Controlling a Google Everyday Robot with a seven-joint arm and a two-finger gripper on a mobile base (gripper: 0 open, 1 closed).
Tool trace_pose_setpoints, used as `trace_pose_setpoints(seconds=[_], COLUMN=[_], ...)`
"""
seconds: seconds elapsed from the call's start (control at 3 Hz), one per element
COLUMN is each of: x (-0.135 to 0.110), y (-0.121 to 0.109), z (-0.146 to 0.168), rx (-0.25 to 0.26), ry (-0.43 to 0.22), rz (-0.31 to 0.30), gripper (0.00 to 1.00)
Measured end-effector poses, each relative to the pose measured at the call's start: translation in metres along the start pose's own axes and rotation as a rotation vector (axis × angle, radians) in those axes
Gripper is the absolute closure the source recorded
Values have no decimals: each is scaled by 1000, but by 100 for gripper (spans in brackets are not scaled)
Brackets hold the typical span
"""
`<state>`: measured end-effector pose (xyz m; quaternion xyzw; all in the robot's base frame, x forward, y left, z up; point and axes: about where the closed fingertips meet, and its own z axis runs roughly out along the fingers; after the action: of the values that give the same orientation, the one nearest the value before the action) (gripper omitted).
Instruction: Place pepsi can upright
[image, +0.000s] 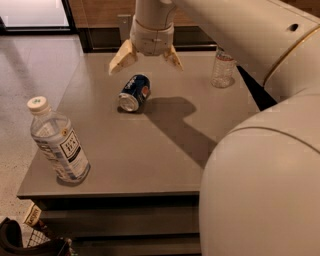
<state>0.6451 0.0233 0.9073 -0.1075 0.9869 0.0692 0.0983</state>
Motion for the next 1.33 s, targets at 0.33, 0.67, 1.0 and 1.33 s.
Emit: trace_pose_setpoints(seconds=[0.33, 0.67, 1.0, 1.33], x=[0, -3, -8, -13], y=[-2, -1, 1, 4], z=[19, 32, 43, 52], rx=[34, 66, 85, 96], ry=[41, 66, 84, 91], rz=[65, 120, 159, 191], gripper=[0, 0, 0, 0])
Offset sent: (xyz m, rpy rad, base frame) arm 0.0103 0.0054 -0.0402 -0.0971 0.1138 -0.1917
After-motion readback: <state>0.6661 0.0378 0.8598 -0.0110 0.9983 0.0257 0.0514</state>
